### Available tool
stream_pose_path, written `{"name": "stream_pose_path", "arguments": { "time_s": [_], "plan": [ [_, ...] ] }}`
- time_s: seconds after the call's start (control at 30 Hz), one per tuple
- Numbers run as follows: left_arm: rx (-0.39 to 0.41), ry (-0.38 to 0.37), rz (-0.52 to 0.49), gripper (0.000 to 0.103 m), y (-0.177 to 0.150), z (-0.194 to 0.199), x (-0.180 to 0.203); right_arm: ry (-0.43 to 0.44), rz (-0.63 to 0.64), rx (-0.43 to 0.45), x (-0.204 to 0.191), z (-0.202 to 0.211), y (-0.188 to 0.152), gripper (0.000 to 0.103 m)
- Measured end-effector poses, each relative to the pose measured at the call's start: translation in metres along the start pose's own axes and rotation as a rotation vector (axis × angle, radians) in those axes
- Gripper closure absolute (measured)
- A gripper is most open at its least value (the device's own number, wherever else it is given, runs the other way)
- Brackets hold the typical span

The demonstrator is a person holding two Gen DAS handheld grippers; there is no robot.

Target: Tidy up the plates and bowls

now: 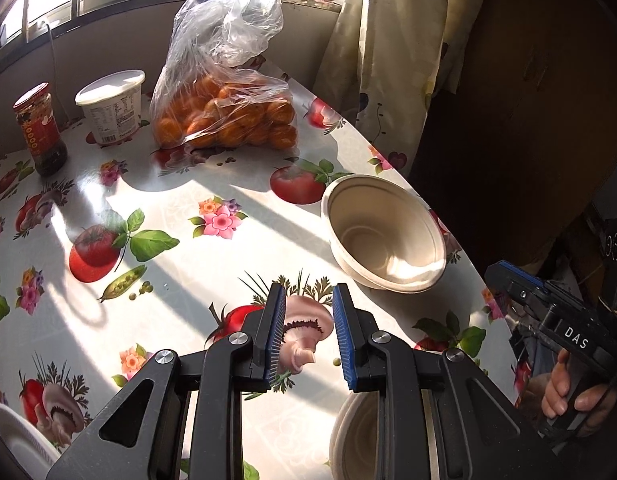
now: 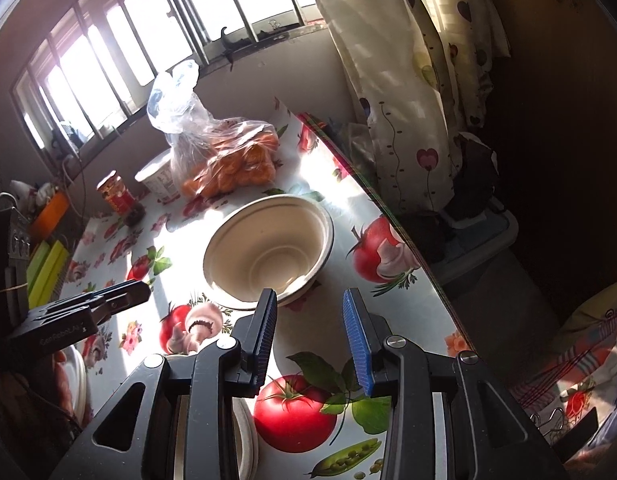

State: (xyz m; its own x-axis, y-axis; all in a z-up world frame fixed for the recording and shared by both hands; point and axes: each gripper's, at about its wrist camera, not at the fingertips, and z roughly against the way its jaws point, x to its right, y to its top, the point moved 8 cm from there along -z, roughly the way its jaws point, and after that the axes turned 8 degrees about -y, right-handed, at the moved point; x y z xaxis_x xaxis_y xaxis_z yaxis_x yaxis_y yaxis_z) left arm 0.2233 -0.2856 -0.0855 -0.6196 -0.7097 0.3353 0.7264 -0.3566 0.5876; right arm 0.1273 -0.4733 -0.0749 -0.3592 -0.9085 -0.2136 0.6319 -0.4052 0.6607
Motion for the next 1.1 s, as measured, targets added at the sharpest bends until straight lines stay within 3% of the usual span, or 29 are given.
{"name": "stream_pose_path", "arguments": {
  "time_s": [0.9,1.1],
  "plan": [
    [-0.035,-0.056,-0.013,0.078,0.033,-0.047,-0.004,0.095,-0.05,-0.077,0.006,-0.056,0.011,0.069],
    [-0.049,-0.05,-0.02,0.078,0.032,-0.053,-0.003,0.098,-0.055,-0.085,0.006,-0.06,0.011,0.075]
  ]
}}
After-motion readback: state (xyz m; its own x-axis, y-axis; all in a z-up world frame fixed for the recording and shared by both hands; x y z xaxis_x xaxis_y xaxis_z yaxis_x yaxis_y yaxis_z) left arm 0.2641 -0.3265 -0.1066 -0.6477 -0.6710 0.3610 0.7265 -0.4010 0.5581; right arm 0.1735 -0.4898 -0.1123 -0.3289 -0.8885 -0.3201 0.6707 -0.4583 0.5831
